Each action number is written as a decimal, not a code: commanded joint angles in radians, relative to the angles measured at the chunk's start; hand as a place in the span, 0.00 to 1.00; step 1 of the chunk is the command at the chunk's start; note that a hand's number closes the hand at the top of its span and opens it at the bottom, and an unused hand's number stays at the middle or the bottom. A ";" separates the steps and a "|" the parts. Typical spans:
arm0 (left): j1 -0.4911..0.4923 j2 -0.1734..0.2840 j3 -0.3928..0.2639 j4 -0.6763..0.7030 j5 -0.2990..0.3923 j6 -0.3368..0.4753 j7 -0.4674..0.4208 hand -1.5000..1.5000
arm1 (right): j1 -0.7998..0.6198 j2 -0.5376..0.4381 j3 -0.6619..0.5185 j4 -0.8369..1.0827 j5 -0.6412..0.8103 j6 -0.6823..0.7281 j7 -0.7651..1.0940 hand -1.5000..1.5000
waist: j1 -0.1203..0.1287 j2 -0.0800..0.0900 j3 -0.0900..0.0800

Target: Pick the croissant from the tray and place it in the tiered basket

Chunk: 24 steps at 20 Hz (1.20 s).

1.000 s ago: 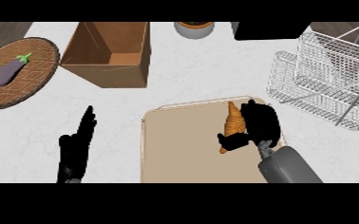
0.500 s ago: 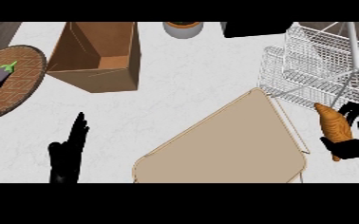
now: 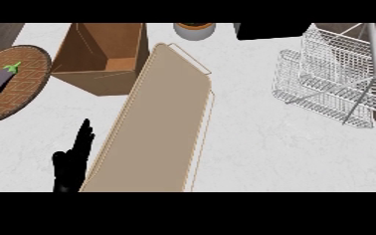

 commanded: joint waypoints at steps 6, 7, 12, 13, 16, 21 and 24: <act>-0.050 0.009 0.008 0.058 0.012 -0.059 -0.023 0.50 | 0.152 -0.092 -0.408 -0.073 -0.139 0.212 -0.028 1.00 | 0.067 0.014 0.001; -0.078 -0.030 -0.015 0.063 -0.019 -0.018 -0.025 0.50 | 0.136 -0.068 -0.419 -0.119 -0.155 0.221 0.022 1.00 | 0.070 0.015 0.001; -0.118 -0.003 -0.012 0.033 -0.019 -0.050 0.049 0.50 | -0.061 -0.171 -0.311 -0.029 -0.159 0.185 0.176 1.00 | 0.092 0.019 0.001; -0.082 -0.045 -0.038 0.046 -0.051 -0.009 0.000 0.50 | -0.073 -0.156 -0.267 -0.032 -0.117 0.162 0.177 1.00 | 0.093 0.019 0.001; -0.105 -0.018 0.011 0.143 -0.031 -0.040 -0.080 0.50 | -0.163 -0.194 -0.194 0.014 -0.116 0.139 0.251 1.00 | 0.099 0.021 0.001; -0.096 -0.034 -0.044 -0.034 -0.043 -0.036 0.097 0.50 | -0.312 -0.234 -0.046 0.182 -0.061 0.100 0.221 1.00 | 0.110 0.022 0.002; -0.106 -0.032 -0.033 0.007 -0.045 -0.043 0.068 0.50 | -0.406 -0.185 0.075 0.177 -0.040 0.068 0.249 1.00 | 0.112 0.023 0.002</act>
